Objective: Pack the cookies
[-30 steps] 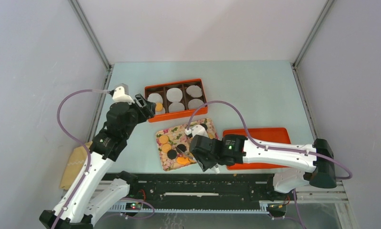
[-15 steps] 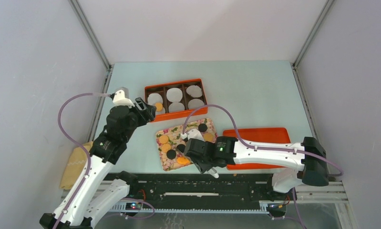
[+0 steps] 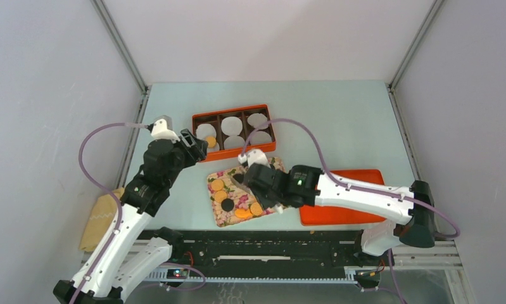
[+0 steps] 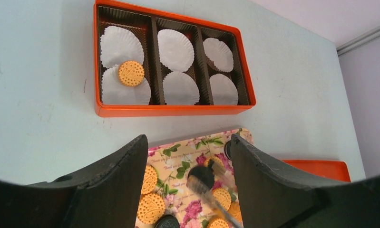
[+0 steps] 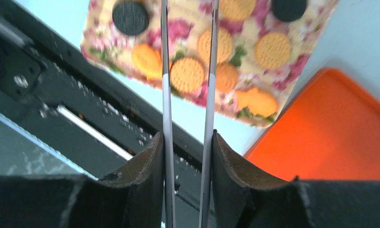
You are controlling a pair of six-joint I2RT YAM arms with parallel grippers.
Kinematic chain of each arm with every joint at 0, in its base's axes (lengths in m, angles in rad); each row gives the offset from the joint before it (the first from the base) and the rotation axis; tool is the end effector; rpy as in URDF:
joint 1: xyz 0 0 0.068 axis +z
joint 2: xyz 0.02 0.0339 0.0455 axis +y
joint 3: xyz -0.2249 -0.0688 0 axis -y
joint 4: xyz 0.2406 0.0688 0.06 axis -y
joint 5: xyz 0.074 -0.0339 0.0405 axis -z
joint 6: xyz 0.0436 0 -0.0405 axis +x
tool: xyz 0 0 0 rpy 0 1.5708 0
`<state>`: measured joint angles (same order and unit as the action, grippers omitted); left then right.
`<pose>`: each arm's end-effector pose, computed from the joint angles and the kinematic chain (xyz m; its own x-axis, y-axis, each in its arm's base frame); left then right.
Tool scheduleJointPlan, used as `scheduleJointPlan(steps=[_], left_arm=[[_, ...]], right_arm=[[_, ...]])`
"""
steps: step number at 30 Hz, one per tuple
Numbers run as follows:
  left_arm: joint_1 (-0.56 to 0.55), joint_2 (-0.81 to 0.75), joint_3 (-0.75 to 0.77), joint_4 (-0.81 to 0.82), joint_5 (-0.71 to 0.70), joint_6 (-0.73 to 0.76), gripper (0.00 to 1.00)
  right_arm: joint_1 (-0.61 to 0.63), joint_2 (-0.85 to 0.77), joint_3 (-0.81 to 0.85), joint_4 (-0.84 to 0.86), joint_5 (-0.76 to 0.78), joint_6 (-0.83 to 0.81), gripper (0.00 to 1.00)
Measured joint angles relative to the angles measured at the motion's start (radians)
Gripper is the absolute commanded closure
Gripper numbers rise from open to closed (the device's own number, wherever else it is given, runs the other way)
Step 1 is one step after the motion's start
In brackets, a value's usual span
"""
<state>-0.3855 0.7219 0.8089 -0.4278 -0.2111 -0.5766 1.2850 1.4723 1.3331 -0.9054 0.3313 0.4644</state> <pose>0.1847 -0.0651 0.3038 -0.3603 -0.4291 -0.8283 -0.0140 0.8903 -0.4551 0.0988 0.2861 0.2637 -0.6037 -0.5522 -0.5750 -0.6608 0.7501 -0.0265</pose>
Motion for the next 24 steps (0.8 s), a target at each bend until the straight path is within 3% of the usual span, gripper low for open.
scheduleJointPlan(steps=[9,19,24], left_arm=[[0.0,0.056,0.057,-0.011,-0.077,0.001,0.3],[0.0,0.056,0.072,-0.052,-0.134,0.021,0.29],[0.0,0.056,0.072,-0.055,-0.147,0.028,0.29]], right_arm=[[-0.237,0.055,0.246,0.093,-0.008,-0.145,0.78],[-0.423,0.441,0.457,0.201,-0.107,-0.259,0.79],[-0.462,0.536,0.51,0.203,-0.148,-0.279,0.79]])
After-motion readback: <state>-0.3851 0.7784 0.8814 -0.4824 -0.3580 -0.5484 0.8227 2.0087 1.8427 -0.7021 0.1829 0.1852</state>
